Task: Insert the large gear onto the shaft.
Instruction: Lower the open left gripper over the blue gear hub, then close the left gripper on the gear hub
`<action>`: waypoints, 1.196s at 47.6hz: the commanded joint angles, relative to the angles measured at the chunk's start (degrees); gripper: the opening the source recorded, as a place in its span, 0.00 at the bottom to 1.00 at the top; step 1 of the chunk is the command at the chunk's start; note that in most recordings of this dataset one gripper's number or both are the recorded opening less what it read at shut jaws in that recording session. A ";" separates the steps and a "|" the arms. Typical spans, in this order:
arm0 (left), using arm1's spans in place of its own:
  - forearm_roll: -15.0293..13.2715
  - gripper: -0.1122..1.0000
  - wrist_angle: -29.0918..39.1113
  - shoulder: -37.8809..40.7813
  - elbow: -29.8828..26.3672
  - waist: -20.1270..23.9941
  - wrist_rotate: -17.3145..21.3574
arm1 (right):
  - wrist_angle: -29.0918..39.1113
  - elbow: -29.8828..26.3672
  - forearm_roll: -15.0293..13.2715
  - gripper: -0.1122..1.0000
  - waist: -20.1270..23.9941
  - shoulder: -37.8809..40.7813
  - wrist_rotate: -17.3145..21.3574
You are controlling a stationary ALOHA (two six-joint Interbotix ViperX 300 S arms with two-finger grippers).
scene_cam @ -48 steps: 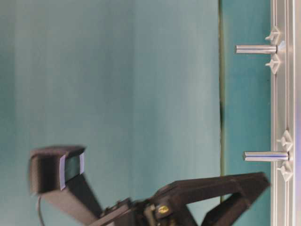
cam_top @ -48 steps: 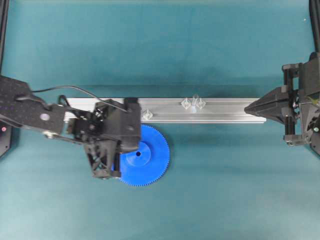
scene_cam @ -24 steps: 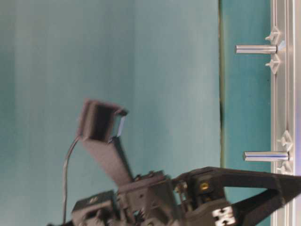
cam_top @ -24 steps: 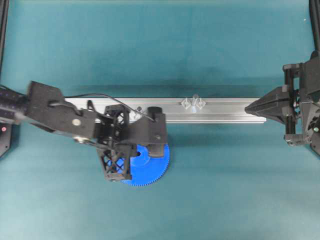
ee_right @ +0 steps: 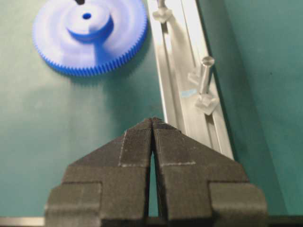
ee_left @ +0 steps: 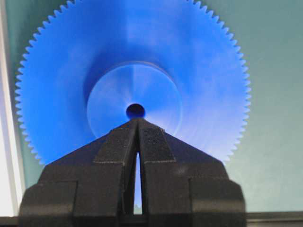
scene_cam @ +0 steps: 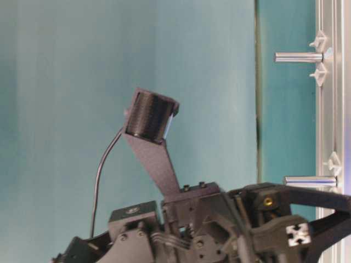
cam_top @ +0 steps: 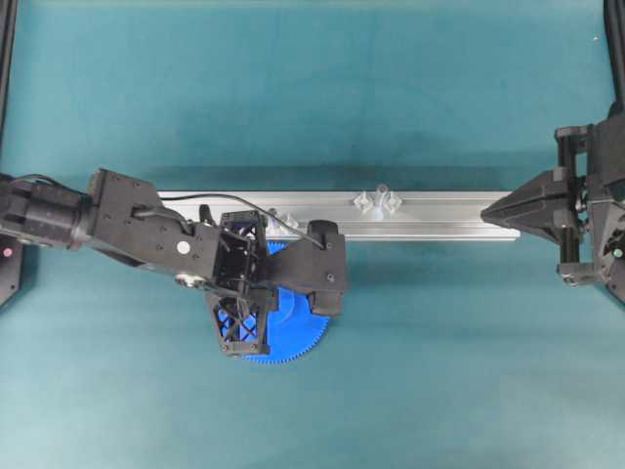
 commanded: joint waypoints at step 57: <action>0.35 0.11 -0.70 -0.35 -1.49 -0.26 1.14 | -0.79 0.62 0.09 0.14 -0.09 -2.29 1.05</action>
